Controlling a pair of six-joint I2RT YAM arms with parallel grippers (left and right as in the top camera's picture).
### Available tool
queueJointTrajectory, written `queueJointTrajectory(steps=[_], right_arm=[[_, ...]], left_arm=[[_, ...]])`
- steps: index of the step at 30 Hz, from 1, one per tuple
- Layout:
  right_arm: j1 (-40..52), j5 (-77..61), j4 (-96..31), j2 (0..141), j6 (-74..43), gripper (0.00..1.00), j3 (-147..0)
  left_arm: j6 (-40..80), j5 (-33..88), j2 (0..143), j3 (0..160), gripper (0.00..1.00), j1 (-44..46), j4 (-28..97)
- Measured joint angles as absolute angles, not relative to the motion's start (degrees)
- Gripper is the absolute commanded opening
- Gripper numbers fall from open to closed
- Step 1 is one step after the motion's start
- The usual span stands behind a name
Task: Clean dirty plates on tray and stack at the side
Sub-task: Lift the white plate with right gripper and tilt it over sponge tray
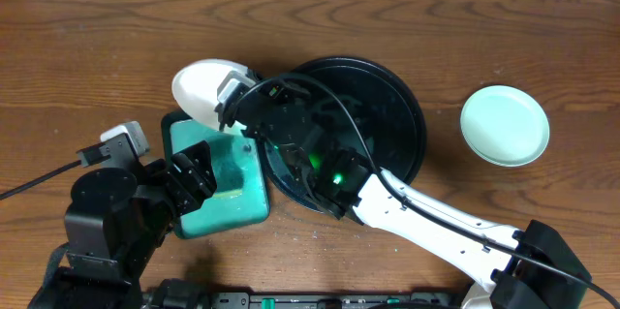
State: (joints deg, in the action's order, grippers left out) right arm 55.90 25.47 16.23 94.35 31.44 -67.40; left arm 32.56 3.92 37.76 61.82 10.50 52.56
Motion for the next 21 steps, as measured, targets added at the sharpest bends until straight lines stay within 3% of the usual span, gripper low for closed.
queueJointTrajectory(steps=[21], right_arm=[[58.9, 26.9, 25.3, 94.3, 44.2, 0.01, -67.4]], left_arm=[[32.6, 3.9, 37.8, 61.8, 0.79, 10.5, 52.6]])
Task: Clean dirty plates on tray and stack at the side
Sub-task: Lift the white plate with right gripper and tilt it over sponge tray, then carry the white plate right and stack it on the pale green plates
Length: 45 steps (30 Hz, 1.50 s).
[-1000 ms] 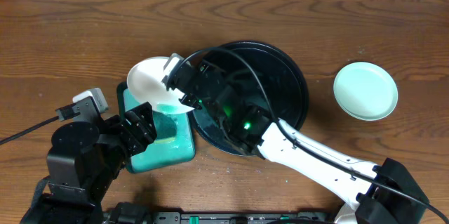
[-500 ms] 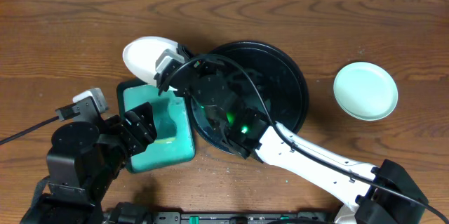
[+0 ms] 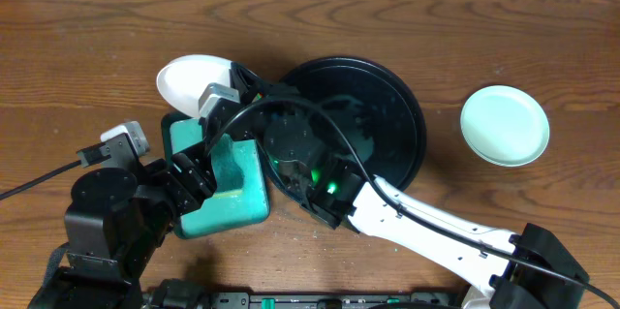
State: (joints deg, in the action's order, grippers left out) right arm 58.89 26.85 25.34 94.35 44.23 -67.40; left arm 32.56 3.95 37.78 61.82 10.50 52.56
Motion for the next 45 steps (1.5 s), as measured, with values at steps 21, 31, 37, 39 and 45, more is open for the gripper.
queueJointTrajectory(steps=[21, 31, 37, 39, 45], right_arm=[[59.6, 26.9, 27.0, 94.3, 49.1, 0.01, -67.4], [59.6, 26.9, 27.0, 94.3, 49.3, 0.01, -67.4], [59.6, 26.9, 27.0, 94.3, 49.3, 0.01, -67.4], [59.6, 26.9, 27.0, 94.3, 49.3, 0.01, -67.4], [58.7, 28.2, 24.4, 94.3, 40.9, 0.01, -67.4]], left_arm=[[32.6, 3.9, 37.8, 61.8, 0.79, 10.5, 52.5], [32.6, 3.9, 37.8, 61.8, 0.79, 10.5, 52.5], [32.6, 3.9, 37.8, 61.8, 0.79, 10.5, 52.6], [32.6, 3.9, 37.8, 61.8, 0.79, 10.5, 52.5], [32.6, 3.9, 37.8, 61.8, 0.79, 10.5, 52.6]])
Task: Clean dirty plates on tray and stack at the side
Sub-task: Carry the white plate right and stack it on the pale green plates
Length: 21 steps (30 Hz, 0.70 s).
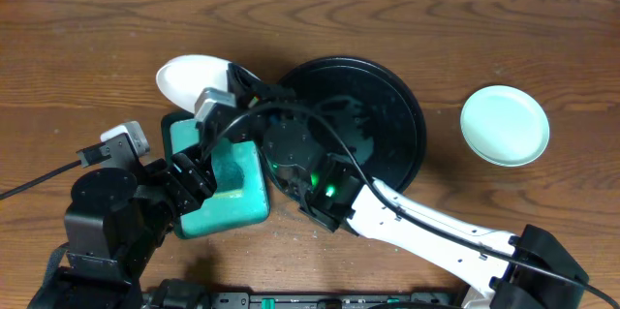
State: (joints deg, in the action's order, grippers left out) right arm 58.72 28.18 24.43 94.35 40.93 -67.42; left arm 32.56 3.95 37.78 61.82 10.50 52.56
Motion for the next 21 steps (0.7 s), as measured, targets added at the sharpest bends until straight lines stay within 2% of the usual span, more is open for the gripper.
queueJointTrajectory(steps=[2, 5, 8, 12, 15, 18, 19, 21], right_arm=[[56.7, 27.9, 20.5, 94.4, 31.1, 0.01, -67.4], [49.6, 24.1, 11.6, 95.7, 10.0, 0.01, -67.6], [41.3, 12.3, 6.2, 96.8, -5.2, 0.01, -67.3], [28.4, -8.2, 5.0, 96.1, -18.7, 0.01, -67.2], [16.7, -15.7, -1.7, 93.5, -26.0, 0.01, -67.4], [5.7, -14.8, -12.0, 91.3, -29.4, 0.01, -67.5], [-1.9, -11.2, -19.3, 90.6, -31.0, 0.01, -67.5], [-7.9, -6.0, -26.9, 90.6, -32.5, 0.01, -67.6]], left_arm=[[32.6, 3.9, 37.8, 61.8, 0.79, 10.5, 52.5], [32.6, 3.9, 37.8, 61.8, 0.79, 10.5, 52.6], [32.6, 3.9, 37.8, 61.8, 0.79, 10.5, 52.6], [32.6, 3.9, 37.8, 61.8, 0.79, 10.5, 52.6], [32.6, 3.9, 37.8, 61.8, 0.79, 10.5, 52.6], [32.6, 3.9, 37.8, 61.8, 0.79, 10.5, 52.5], [32.6, 3.9, 37.8, 61.8, 0.79, 10.5, 52.5], [32.6, 3.9, 37.8, 61.8, 0.79, 10.5, 52.5]])
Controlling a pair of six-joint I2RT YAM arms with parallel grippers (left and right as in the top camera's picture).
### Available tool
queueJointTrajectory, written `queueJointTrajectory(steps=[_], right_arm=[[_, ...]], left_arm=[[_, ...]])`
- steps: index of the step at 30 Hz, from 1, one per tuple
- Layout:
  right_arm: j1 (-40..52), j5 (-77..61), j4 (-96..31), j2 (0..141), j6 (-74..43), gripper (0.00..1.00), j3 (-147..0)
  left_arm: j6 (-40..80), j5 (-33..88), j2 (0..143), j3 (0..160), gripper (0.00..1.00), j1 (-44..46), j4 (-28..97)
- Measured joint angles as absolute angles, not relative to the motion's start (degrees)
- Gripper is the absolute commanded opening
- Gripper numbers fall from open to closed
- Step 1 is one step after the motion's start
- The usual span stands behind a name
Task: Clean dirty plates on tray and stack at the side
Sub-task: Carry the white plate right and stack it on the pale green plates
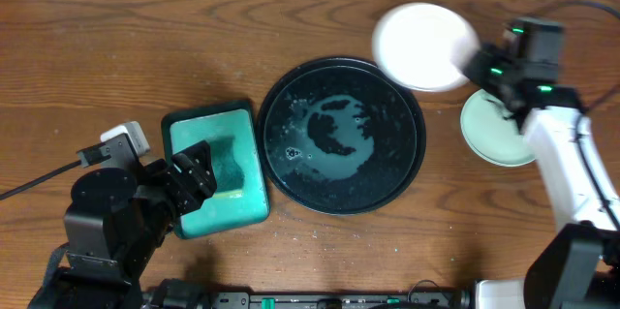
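Observation:
My right gripper [477, 63] is shut on the right rim of a white plate [424, 46]. It holds the plate at the back right, beyond the far right rim of the round black tray [402, 169]. A pale green plate [489, 135] lies on the table just below the gripper, partly under my right arm. A wet dark puddle lies in the tray's middle. My left gripper [194, 175] rests on the near left part of a teal basin [247, 202] that holds a lighter green sponge [231, 159]. Its jaws are hard to read.
The wooden table's far edge runs along the top of the view. My left arm's base and cable fill the front left corner. My right arm runs down the right edge.
My right gripper was at the basin's far edge with the white plate. It now holds the plate at the back right, above the green plate. The black tray is uncovered. The left arm is unchanged.
My right arm reached across the tray and held the white plate at the basin's far edge. Then the plate was slightly further left, and it stayed there. Now the plate is at the far right by the green plate. The left gripper stayed on the basin.

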State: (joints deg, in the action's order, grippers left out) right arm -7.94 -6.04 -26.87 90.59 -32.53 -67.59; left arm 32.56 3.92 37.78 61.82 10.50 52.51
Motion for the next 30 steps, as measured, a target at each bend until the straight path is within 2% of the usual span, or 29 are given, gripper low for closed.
queueJointTrajectory(steps=[3, 8, 10, 12, 16, 19, 22, 23, 25, 26, 27, 30], right_arm=[[-16.1, 1.7, -33.7, 91.4, -34.8, 0.01, -67.4], [-24.9, 7.6, -36.9, 96.5, -36.3, 0.01, -67.4], [-26.4, 8.0, -37.6, 100.0, -36.5, 0.32, -67.4], [-26.5, 5.1, -36.1, 101.8, -34.2, 0.45, -67.4], [-25.5, -4.1, -35.9, 101.4, -29.2, 0.46, -67.4], [-20.2, -9.5, -39.9, 92.1, -24.7, 0.4, -67.4], [-13.8, -11.5, -41.9, 82.3, -20.6, 0.27, -67.4], [-10.3, -12.5, -42.5, 78.1, -18.3, 0.27, -67.4], [-4.7, -13.7, -42.7, 72.5, -14.7, 0.39, -67.5], [-1.7, -14.2, -42.8, 70.0, -13.2, 0.71, -67.6], [1.1, -14.4, -42.9, 67.8, -11.9, 0.99, -67.6], [10.0, -16.1, -42.7, 63.5, -9.3, 0.99, -67.6]], left_arm=[[32.6, 3.9, 37.8, 61.8, 0.79, 10.5, 52.6], [32.6, 3.9, 37.8, 61.8, 0.79, 10.5, 52.5], [32.6, 3.9, 37.8, 61.8, 0.79, 10.5, 52.6], [32.6, 3.9, 37.8, 61.8, 0.79, 10.5, 52.6], [32.6, 3.9, 37.8, 61.8, 0.79, 10.5, 52.6], [32.6, 3.9, 37.8, 61.8, 0.79, 10.5, 52.5], [32.6, 3.9, 37.8, 61.8, 0.79, 10.5, 52.5], [32.6, 3.9, 37.8, 61.8, 0.79, 10.5, 52.6], [32.6, 3.9, 37.8, 61.8, 0.79, 10.5, 52.6], [32.6, 3.9, 37.8, 61.8, 0.79, 10.5, 52.6], [32.6, 3.9, 37.8, 61.8, 0.79, 10.5, 52.5], [32.6, 3.9, 37.8, 61.8, 0.79, 10.5, 52.5]])
